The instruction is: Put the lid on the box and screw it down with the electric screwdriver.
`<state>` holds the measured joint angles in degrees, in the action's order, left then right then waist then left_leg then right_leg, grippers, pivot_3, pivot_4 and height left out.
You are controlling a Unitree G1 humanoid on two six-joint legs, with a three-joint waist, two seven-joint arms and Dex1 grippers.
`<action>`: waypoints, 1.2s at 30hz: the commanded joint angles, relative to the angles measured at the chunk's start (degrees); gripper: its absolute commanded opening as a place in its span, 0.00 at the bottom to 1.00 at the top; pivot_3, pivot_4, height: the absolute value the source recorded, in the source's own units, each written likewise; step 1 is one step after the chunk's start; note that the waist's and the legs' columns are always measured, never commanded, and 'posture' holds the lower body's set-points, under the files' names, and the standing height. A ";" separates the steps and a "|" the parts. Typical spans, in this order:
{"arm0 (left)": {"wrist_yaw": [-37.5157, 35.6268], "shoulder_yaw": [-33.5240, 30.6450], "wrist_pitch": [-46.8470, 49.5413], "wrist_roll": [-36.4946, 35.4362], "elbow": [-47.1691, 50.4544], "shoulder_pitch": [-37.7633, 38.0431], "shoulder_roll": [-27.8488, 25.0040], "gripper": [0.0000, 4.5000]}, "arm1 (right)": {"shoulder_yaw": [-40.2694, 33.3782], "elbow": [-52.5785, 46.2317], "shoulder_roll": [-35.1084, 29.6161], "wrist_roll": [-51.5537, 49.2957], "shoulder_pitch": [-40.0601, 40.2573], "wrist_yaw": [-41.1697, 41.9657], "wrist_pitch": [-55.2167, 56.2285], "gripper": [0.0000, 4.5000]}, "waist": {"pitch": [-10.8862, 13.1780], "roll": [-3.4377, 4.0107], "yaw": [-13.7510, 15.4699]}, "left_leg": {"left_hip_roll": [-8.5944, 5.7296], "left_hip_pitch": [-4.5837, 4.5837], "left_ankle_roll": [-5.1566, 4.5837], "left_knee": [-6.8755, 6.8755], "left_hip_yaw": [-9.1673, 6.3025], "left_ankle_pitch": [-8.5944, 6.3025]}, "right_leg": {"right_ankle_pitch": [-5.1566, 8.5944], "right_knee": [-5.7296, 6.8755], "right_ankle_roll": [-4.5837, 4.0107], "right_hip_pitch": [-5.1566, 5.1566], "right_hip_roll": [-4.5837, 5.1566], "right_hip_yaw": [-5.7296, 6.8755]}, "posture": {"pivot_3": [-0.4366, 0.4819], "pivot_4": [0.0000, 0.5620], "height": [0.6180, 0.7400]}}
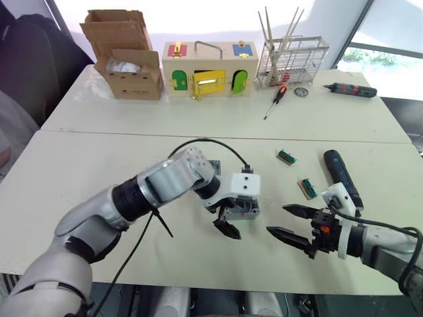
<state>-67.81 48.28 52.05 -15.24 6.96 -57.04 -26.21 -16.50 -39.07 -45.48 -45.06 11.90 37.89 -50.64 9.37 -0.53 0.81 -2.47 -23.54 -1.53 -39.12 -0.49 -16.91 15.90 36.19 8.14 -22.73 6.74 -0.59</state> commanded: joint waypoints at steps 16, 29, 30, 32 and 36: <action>-3.60 0.12 -13.37 9.06 -4.69 -0.21 0.87 0.00 | -1.13 -1.36 1.16 0.72 0.67 -1.58 2.76 1.00 | -0.08 0.08 0.14 | -0.13 0.10 -0.04 -0.03 -0.17 -0.02 | 0.00 -0.05 0.00 0.22 0.04 -0.02 | 0.48 0.27 0.96; -17.20 -4.14 -52.16 15.09 -30.88 -4.16 4.89 0.00 | 0.00 -2.66 3.26 2.15 1.60 -4.49 4.10 1.00 | -0.08 0.07 0.04 | -0.14 0.07 -0.04 -0.03 -0.15 -0.02 | 0.01 -0.06 0.00 0.17 0.05 -0.01 | 0.48 0.27 0.96; -17.45 -4.49 -53.41 15.54 -32.37 -4.28 5.43 0.00 | 0.04 -2.88 3.49 2.22 1.82 -4.75 4.18 1.00 | -0.08 0.07 0.06 | -0.14 0.07 -0.04 -0.03 -0.15 -0.02 | 0.00 -0.06 0.00 0.17 0.05 -0.01 | 0.48 0.27 0.96; -18.00 -5.13 -55.36 16.21 -35.14 -4.60 6.43 0.00 | 0.20 -3.11 3.93 2.36 1.89 -5.27 4.27 1.00 | -0.08 0.07 0.04 | -0.14 0.07 -0.06 -0.03 -0.14 -0.03 | 0.01 -0.06 0.00 0.17 0.05 -0.01 | 0.48 0.27 0.96; -18.48 -6.76 -56.38 17.53 -39.98 -5.89 8.34 0.00 | 0.49 -3.32 4.31 2.47 1.70 -5.83 4.35 1.00 | -0.08 0.07 0.08 | -0.14 0.07 -0.07 -0.04 -0.14 -0.04 | 0.00 -0.04 0.00 0.19 0.05 0.00 | 0.48 0.27 0.96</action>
<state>-86.69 43.18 -3.71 0.40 -31.00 -61.75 -18.14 -15.94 -40.39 -41.50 -42.45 13.83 32.30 -47.30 9.28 -0.46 0.89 -2.61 -23.47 -1.60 -39.16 -0.63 -16.95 15.91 36.15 8.14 -22.55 6.79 -0.59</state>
